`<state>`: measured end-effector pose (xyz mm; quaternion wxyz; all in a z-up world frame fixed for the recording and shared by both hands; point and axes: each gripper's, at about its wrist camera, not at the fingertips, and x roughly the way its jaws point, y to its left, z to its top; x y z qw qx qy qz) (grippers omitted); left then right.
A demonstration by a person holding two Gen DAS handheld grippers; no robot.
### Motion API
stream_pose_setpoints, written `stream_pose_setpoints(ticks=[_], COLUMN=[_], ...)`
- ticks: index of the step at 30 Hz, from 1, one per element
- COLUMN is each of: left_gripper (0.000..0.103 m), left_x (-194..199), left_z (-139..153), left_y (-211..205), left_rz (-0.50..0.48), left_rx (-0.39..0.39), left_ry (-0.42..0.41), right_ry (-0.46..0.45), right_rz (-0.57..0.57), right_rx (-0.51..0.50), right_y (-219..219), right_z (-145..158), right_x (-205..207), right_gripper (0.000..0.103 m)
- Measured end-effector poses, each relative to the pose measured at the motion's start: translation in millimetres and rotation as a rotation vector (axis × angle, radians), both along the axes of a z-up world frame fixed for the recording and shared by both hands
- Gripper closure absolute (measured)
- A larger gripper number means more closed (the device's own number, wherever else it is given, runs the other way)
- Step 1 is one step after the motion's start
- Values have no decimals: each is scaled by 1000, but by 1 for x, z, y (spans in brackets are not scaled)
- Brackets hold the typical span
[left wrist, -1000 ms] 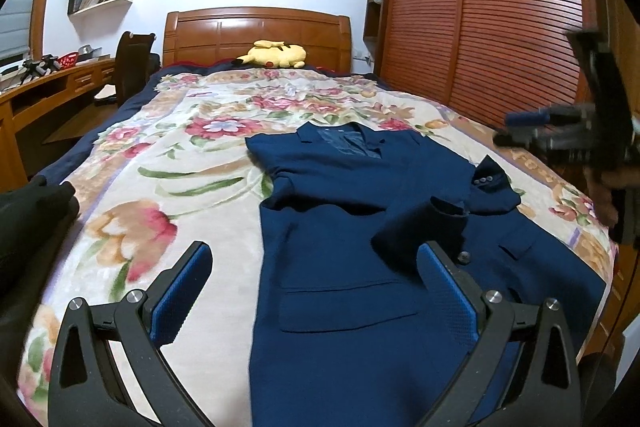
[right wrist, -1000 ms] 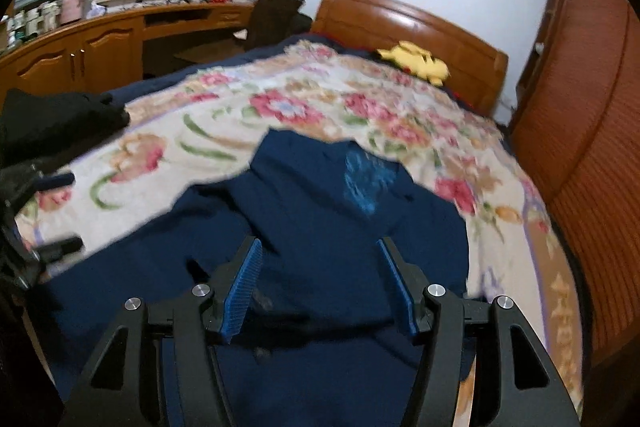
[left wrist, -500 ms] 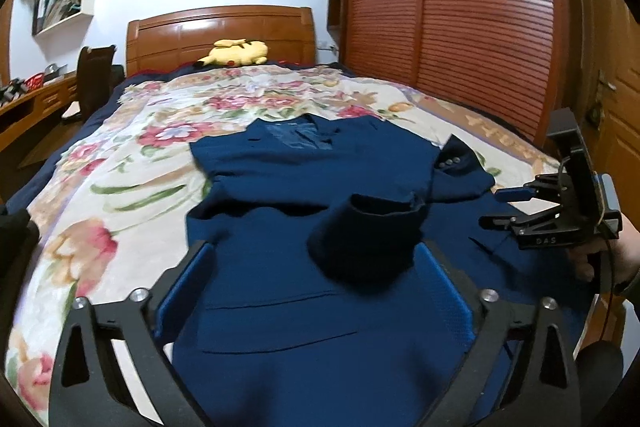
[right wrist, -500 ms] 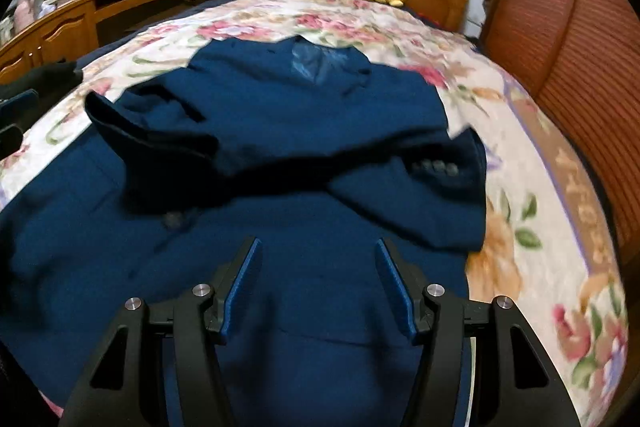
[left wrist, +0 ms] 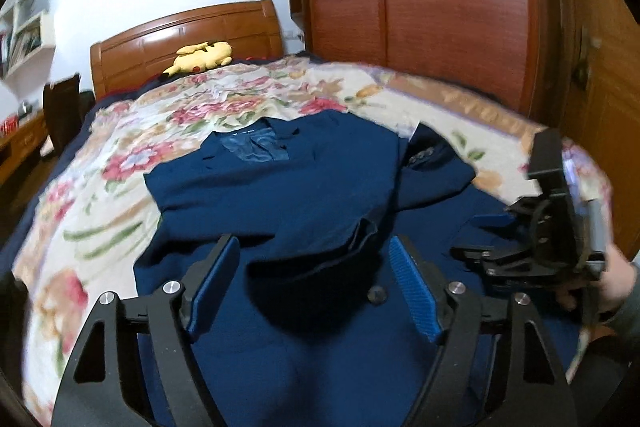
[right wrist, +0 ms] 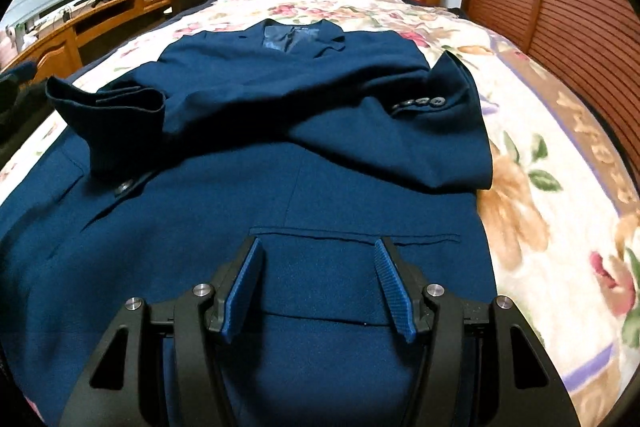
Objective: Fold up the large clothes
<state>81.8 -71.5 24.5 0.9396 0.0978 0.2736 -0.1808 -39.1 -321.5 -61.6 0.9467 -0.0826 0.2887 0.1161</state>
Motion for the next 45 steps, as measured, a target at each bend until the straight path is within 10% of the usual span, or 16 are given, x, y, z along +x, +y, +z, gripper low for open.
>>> stream_pose_setpoints(ticks=[9, 14, 25, 35, 45], left_gripper=[35, 95, 96, 96, 96], left_x=[52, 54, 29, -17, -62], left_z=[-34, -50, 38, -16, -1], left_y=[-47, -52, 61, 92, 81], left_rz=[-37, -38, 233, 185, 101], left_rx=[128, 202, 8, -8, -30], left_ry=[182, 224, -36, 111, 64], right_ry=[-1, -2, -1, 4, 6], right_rz=[8, 15, 18, 17, 13], right_rx=[51, 74, 91, 85, 75], right_y=[-7, -23, -30, -29, -28], right_z=[-7, -16, -21, -20, -19], right_x=[3, -3, -6, -6, -5], right_gripper=[43, 43, 43, 43, 43])
